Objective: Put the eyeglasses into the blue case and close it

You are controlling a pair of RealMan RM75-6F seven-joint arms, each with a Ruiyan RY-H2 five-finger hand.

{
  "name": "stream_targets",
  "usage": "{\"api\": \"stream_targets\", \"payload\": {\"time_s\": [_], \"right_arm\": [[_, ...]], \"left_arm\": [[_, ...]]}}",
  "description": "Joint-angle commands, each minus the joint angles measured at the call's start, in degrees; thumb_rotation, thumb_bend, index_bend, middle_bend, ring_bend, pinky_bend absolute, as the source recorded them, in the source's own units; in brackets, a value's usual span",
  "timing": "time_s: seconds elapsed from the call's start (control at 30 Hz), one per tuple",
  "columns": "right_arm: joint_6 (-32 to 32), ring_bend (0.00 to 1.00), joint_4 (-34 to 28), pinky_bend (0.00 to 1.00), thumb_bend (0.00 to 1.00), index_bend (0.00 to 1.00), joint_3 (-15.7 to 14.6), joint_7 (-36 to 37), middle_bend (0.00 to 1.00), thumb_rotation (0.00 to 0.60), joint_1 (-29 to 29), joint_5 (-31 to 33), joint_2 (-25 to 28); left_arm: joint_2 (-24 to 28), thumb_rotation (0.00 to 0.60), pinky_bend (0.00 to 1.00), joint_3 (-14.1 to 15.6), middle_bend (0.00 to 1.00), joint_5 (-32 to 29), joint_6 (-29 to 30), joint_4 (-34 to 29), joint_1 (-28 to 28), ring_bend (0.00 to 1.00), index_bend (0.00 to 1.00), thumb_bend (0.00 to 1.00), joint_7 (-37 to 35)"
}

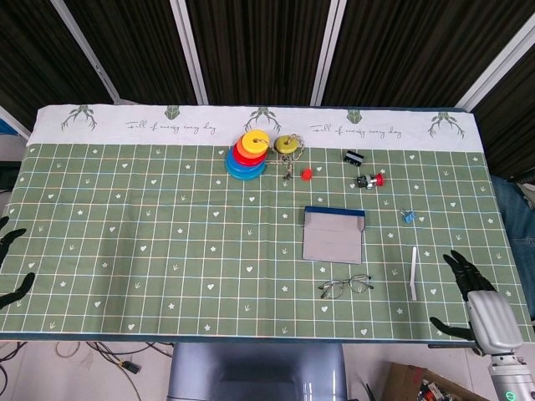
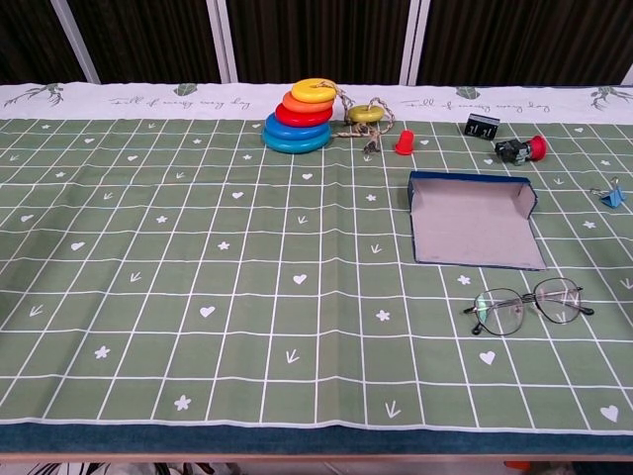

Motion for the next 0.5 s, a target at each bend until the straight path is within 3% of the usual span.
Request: {"api": "stream_targets", "payload": {"time_s": [0.03, 0.13, 0.33, 0.5], "right_arm": [[-6.0, 0.11, 0.5, 0.25, 0.13, 0.0, -0.8, 1.9, 0.0, 0.6, 3.6, -0.7, 1.7], [-16.2, 0.11, -1.2, 0.25, 0.13, 0.01, 1.1, -2.2, 0.0, 0.6, 10.0, 2.1, 2.3], [-23.2, 0.11, -5.2, 0.25, 0.13, 0.09, 4.5, -9.7, 0.0, 0.6, 15.7, 9.1, 0.4], [-25.0, 0.11, -6.7, 0.25, 0.15, 0.16, 6.3, -13.9, 0.0, 0.6, 18.3, 13.1, -1.7]], "left_arm": [[0.0, 0.6, 0.0, 0.1, 0.01, 0.0, -0.4, -0.1, -0.2, 0.0, 0.15, 0.3, 0.3], [-0.1, 0.6, 0.0, 0.2, 0.01, -0.6, -0.9, -0.3, -0.2, 0.0, 0.15, 0.3, 1.1], [0.1, 0.6, 0.0, 0.1, 0.01, -1.6, -1.5, -0.9, -0.3, 0.0, 0.15, 0.3, 1.9], [0.1, 0.6, 0.0, 0.1, 0.01, -1.6, -1.4, -1.0, -0.3, 0.0, 0.15, 0.3, 1.9]]}}
